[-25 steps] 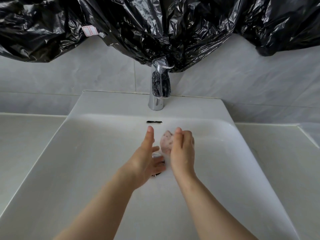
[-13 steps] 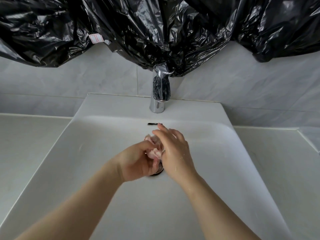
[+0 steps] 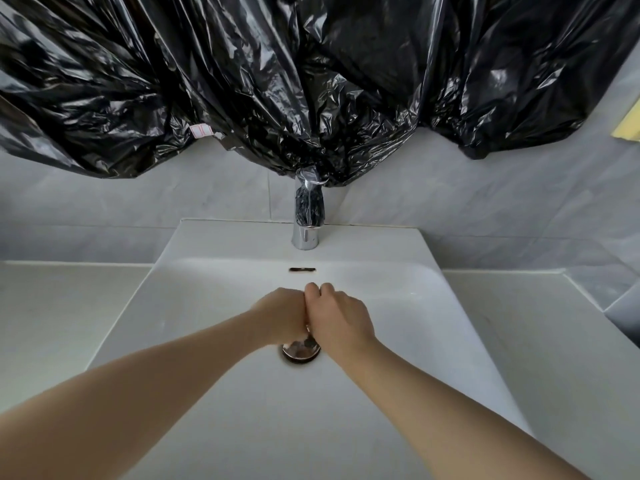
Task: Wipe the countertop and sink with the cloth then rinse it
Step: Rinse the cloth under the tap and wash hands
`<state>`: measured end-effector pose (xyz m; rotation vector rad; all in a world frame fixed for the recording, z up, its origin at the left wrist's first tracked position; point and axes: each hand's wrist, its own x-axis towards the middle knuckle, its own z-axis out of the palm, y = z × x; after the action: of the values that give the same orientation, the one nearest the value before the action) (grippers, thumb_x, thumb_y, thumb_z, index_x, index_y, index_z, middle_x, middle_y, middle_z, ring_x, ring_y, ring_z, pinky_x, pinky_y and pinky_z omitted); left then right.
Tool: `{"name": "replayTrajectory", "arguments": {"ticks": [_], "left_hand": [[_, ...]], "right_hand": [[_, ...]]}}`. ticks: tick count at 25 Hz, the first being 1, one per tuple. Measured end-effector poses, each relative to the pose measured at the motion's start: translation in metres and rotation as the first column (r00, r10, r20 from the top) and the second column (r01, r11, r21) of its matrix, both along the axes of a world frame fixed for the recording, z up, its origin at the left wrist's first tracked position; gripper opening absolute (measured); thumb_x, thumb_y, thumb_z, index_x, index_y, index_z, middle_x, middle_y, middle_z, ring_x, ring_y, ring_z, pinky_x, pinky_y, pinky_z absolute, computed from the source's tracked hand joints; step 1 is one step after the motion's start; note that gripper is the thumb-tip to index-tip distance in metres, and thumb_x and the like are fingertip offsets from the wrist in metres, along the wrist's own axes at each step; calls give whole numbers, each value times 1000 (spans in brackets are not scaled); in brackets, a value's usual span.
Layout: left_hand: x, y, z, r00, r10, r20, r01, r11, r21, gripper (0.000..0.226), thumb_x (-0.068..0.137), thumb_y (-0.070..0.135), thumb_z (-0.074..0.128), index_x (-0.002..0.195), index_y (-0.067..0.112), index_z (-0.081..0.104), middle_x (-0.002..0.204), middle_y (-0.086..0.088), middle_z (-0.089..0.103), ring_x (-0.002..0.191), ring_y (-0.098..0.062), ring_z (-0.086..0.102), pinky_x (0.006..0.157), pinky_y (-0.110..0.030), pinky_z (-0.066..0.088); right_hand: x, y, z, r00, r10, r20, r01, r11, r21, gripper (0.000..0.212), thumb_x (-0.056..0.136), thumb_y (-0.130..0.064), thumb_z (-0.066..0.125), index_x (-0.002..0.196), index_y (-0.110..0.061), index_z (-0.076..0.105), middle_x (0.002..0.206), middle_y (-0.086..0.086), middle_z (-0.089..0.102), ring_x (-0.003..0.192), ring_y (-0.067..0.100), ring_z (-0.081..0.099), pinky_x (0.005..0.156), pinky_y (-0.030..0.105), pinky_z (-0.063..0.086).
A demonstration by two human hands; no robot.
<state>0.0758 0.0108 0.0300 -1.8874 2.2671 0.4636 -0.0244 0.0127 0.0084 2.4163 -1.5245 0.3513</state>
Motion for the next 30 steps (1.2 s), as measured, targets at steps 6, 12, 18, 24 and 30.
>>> {"name": "replayTrajectory", "arguments": {"ticks": [6,12,18,24,30], "left_hand": [[4,-1,-3,978,-83,190,153,907,-392,23,80,4,54,102,8,58,102,-9,63,90,-25,65,62,-27,41],[18,13,-15,900,-341,270,435,727,-531,45,17,4,78,54,14,54,48,0,48,32,-15,44,31,-12,20],[20,24,-24,932,-322,165,361,798,-482,57,49,20,81,98,23,53,73,3,57,56,-14,58,42,-19,27],[5,25,-17,934,-108,339,230,910,-345,21,86,15,44,104,14,54,105,-2,64,94,-25,62,64,-27,35],[-10,27,-10,944,-51,327,131,965,-227,12,84,15,45,90,18,55,85,3,62,83,-22,61,63,-26,39]], "right_hand": [[1,1,16,940,-224,258,33,810,586,12,82,-10,46,87,-12,57,92,8,65,73,27,50,61,27,38],[-5,16,11,705,-542,457,-230,435,871,20,75,-4,51,62,-15,41,44,-7,32,44,14,23,43,20,18],[-20,17,5,810,-406,423,-164,536,828,14,78,-19,62,83,-21,50,73,-7,50,63,13,47,49,22,36],[-7,27,4,975,-151,161,43,845,533,13,86,-30,52,78,-20,52,92,4,68,73,23,50,63,27,37],[-16,29,-1,976,-140,165,38,860,509,12,88,-27,50,79,-19,49,85,3,61,80,26,56,63,28,35]]}}
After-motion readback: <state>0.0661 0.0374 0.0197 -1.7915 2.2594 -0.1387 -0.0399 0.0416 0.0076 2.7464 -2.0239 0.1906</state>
